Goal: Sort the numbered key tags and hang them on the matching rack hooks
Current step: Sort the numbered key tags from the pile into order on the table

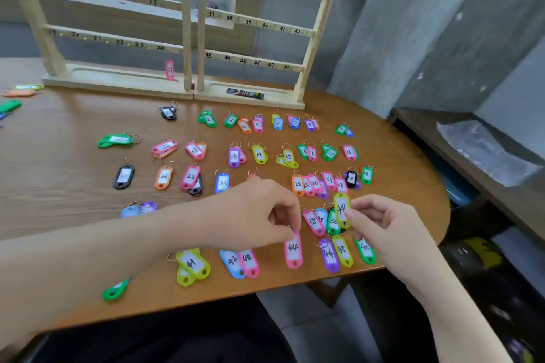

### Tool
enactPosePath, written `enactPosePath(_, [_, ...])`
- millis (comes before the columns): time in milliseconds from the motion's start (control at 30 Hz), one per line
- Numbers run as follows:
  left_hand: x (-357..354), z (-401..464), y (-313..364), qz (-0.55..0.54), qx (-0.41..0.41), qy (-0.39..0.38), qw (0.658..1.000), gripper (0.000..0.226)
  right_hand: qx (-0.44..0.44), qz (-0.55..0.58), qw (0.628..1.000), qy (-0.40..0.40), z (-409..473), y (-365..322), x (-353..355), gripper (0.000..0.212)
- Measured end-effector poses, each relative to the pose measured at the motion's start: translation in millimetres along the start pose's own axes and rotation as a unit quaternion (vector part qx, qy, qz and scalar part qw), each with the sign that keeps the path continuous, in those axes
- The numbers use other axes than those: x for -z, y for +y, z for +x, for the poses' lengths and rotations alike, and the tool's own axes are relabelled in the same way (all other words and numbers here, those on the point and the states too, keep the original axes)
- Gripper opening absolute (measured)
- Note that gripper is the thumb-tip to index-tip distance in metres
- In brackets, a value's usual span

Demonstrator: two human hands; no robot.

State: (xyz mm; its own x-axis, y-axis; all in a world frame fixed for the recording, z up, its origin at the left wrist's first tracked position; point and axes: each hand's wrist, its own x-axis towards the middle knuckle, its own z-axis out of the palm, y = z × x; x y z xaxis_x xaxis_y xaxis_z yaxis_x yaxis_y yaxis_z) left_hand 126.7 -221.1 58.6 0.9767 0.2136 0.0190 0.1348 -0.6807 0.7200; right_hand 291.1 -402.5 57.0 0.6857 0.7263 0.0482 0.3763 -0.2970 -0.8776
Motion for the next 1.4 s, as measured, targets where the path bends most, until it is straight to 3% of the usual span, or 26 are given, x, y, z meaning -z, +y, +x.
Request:
enactPosePath(467, [-32.2, 40.3, 16.8, 0.003, -0.026, -0.031, 0.999, 0.008, -0.032, -0.06, 0.995, 0.068, -14.0, 47.4, 35.0, 0.008])
enactPosePath(667, [-40.7, 47.4, 19.1, 0.063, -0.034, -0.014, 0.997, 0.008, -0.048, -0.069, 0.994, 0.072, -16.1, 54.6, 43.2, 0.012])
enactPosePath(867, [-45.4, 49.0, 14.2, 0.193, -0.095, 0.043, 0.976, 0.008, -0.067, -0.031, 0.992, 0.1, -18.0, 63.4, 55.9, 0.009])
enactPosePath(1400, [-55.0, 44.9, 9.4, 0.243, -0.119, 0.085, 0.959, 0.009, -0.105, -0.013, 0.987, 0.119, -20.4, 79.3, 61.5, 0.01])
